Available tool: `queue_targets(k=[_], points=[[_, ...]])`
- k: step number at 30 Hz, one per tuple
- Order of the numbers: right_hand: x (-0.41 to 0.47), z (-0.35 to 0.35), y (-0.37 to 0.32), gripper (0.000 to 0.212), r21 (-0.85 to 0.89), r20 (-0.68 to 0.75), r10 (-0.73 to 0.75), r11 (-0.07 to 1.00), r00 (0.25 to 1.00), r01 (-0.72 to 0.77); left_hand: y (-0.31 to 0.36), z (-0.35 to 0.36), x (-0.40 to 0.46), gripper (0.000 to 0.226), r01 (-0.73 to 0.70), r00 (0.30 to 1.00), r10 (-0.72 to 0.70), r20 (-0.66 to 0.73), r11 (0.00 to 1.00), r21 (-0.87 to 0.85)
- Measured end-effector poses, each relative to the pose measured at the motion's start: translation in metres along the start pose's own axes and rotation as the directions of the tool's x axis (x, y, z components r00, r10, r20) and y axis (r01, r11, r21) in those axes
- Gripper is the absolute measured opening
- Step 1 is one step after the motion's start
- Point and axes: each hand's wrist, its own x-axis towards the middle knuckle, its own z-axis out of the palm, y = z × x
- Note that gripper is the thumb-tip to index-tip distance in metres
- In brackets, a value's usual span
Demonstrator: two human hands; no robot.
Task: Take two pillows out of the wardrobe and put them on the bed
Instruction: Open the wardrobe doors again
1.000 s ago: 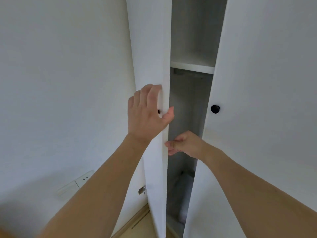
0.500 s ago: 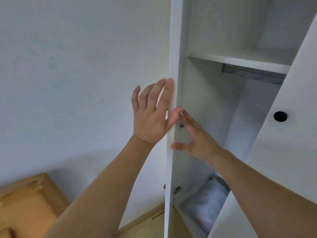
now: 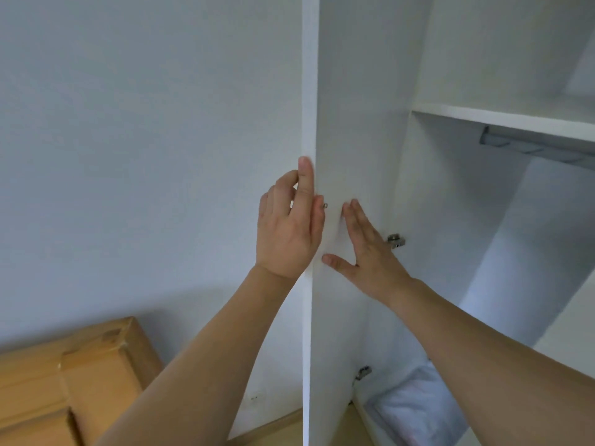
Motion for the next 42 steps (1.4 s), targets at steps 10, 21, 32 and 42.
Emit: queue_targets(k=[10, 21, 32, 42], points=[[0.049, 0.025, -0.008, 0.085, -0.169, 0.029, -0.044, 0.985, 0.999, 0.048, -0.053, 0.000, 0.006, 0.049, 0.246, 0.969, -0.243, 0.044, 0.965, -0.088], [0.101, 0.052, -0.019, 0.085, -0.257, 0.058, -0.016, 0.966, 0.998, 0.031, -0.116, 0.020, 0.022, 0.051, 0.398, 0.917, -0.390, 0.086, 0.911, -0.112], [0.126, 0.064, -0.013, 0.084, -0.319, 0.086, -0.010, 0.947, 0.996, 0.037, -0.150, 0.042, 0.026, 0.051, 0.438, 0.899, -0.433, 0.071, 0.885, -0.160], [0.106, 0.006, 0.013, 0.066, -0.412, -0.115, -0.057, 0.911, 0.992, 0.005, -0.120, 0.055, 0.003, 0.049, 0.277, 0.959, -0.277, -0.057, 0.961, -0.015]])
